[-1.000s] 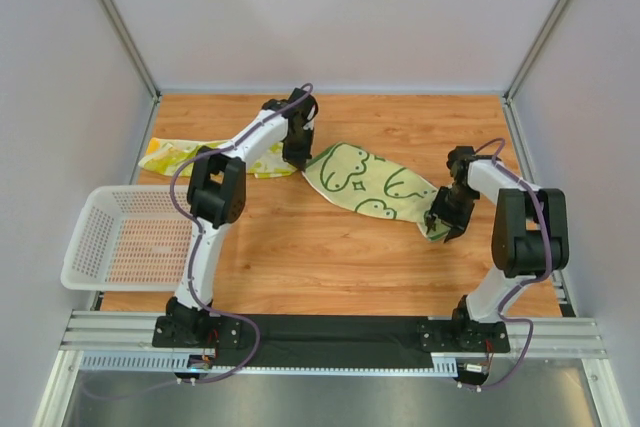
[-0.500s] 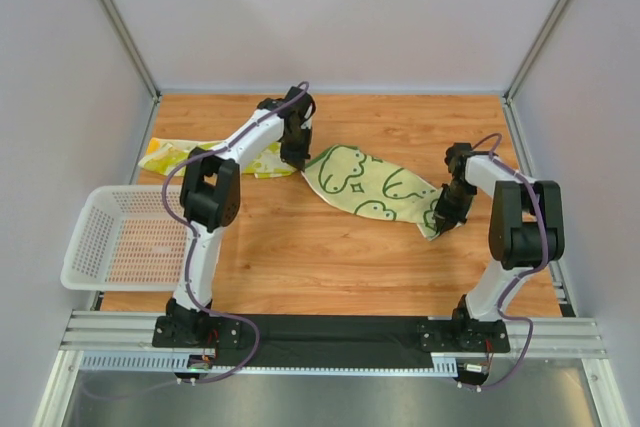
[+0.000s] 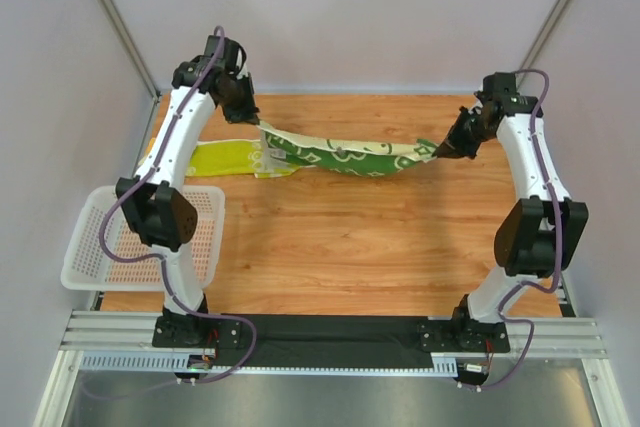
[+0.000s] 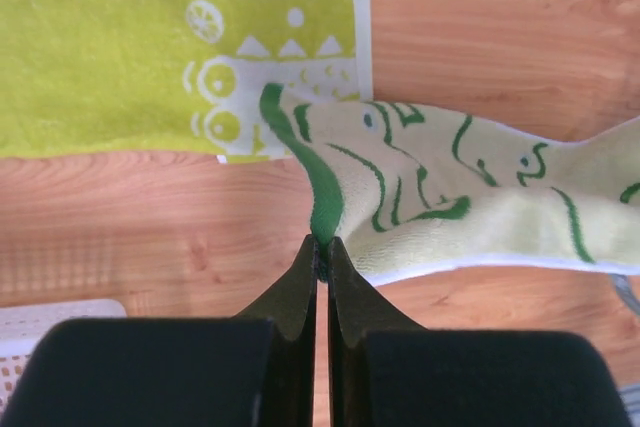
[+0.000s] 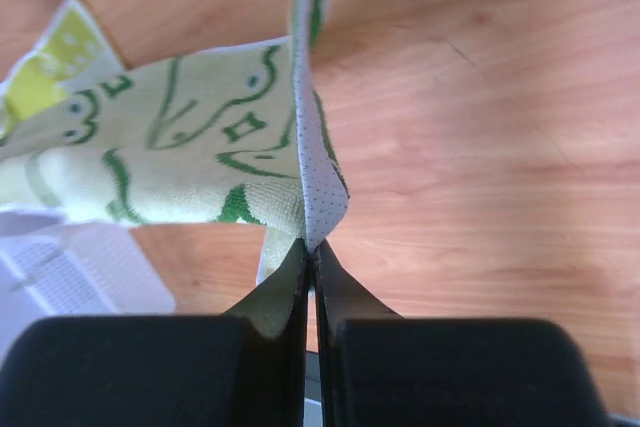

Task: Roll the towels
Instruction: Flatten the towel

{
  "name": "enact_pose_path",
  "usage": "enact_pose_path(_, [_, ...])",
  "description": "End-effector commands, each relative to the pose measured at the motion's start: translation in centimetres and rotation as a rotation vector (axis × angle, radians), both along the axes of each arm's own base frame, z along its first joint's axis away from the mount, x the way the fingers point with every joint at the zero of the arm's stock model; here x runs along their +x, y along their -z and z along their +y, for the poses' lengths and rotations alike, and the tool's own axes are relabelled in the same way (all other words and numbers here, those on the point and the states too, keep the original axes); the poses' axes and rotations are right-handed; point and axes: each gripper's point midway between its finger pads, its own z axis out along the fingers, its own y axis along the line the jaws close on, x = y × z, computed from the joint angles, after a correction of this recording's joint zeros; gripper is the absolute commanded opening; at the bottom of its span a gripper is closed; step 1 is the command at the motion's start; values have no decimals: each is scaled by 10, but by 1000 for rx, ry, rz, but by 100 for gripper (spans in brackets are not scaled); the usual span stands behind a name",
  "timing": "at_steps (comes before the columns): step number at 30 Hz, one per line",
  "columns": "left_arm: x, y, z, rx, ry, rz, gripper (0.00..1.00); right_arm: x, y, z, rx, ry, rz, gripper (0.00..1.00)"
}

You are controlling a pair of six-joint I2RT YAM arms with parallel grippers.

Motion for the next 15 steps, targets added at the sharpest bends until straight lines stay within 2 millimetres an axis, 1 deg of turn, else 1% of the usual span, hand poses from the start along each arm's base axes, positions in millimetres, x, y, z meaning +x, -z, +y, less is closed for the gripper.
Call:
enact_pose_path(1, [-3, -19, -7, -53, 3, 18, 0, 21, -22, 31, 206, -42, 5, 0])
enact_pose_path(2, [0, -25, -6, -63, 1, 7, 0, 28, -27, 34, 227, -50, 3, 0])
enact_pose_path(3, [5, -25, -6, -68, 0, 8, 0, 38, -49, 39, 262, -74, -42, 0])
enact_pose_path(4, [9, -44, -4, -87, -1, -30, 0, 47, -45, 41, 279, -79, -23, 0])
enact_pose_path(5, [12, -49, -4, -102, -2, -45, 0, 51, -52, 41, 283, -88, -40, 0])
enact_pose_path(6, [12, -62, -4, -122, -1, -78, 0, 57, -68, 41, 282, -99, -81, 0])
enact_pose_path(8, [8, -74, 0, -130, -2, -112, 0, 57, -78, 38, 280, -88, -109, 0])
enact_pose_path(9, [0, -88, 3, -122, 3, -148, 0, 56, -75, 37, 279, -86, -115, 0])
enact_pose_path(10, [-6, -83, 6, -107, 2, -133, 0, 48, -82, 36, 271, -83, -138, 0])
enact_pose_path(11, [-13, -83, 11, -90, -2, -131, 0, 44, -79, 33, 251, -74, -142, 0])
enact_pose_path(12, [-29, -77, 19, -56, -10, -112, 0, 33, -59, 33, 248, -68, -98, 0])
enact_pose_path(13, [-38, -73, 22, -45, -14, -105, 0, 21, -66, 33, 238, -69, -123, 0])
enact_pose_path(14, [-55, -83, 27, -39, -19, -132, 0, 16, -59, 31, 225, -63, -118, 0])
enact_pose_path(15, [-67, -53, 29, -27, -18, -65, 0, 4, -47, 31, 222, -55, -89, 0])
